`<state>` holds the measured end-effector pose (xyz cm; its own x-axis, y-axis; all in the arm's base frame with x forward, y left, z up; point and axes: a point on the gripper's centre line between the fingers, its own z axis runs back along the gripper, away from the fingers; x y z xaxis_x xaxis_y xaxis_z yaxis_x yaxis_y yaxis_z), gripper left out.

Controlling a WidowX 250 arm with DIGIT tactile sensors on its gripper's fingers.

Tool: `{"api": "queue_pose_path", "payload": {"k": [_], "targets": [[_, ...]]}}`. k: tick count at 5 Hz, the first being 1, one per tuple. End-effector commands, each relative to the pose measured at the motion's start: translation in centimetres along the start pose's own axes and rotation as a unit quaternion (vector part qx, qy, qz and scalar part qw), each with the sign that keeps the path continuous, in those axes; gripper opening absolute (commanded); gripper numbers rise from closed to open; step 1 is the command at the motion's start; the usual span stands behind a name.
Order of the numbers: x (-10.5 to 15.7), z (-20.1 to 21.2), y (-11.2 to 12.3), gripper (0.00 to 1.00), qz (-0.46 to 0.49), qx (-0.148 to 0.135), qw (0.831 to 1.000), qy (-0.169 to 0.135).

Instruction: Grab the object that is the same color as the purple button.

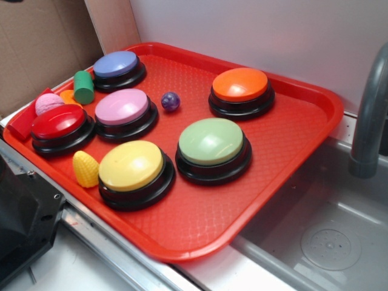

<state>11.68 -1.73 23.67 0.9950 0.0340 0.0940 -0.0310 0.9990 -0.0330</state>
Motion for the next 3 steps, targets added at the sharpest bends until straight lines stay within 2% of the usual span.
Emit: {"api": "queue_pose_path", "payload": {"k": [1, 2, 3], "targets": [[0.0, 0.0, 0.0, 1.00, 0.000, 0.000, 1.000, 0.000], [1.7, -1.2, 0.6, 1.00, -0.046, -0.017, 0.999, -0.020], [3.5, -2.3, 0.9, 1.00, -0.082, -0.006, 0.996, -0.035]]}}
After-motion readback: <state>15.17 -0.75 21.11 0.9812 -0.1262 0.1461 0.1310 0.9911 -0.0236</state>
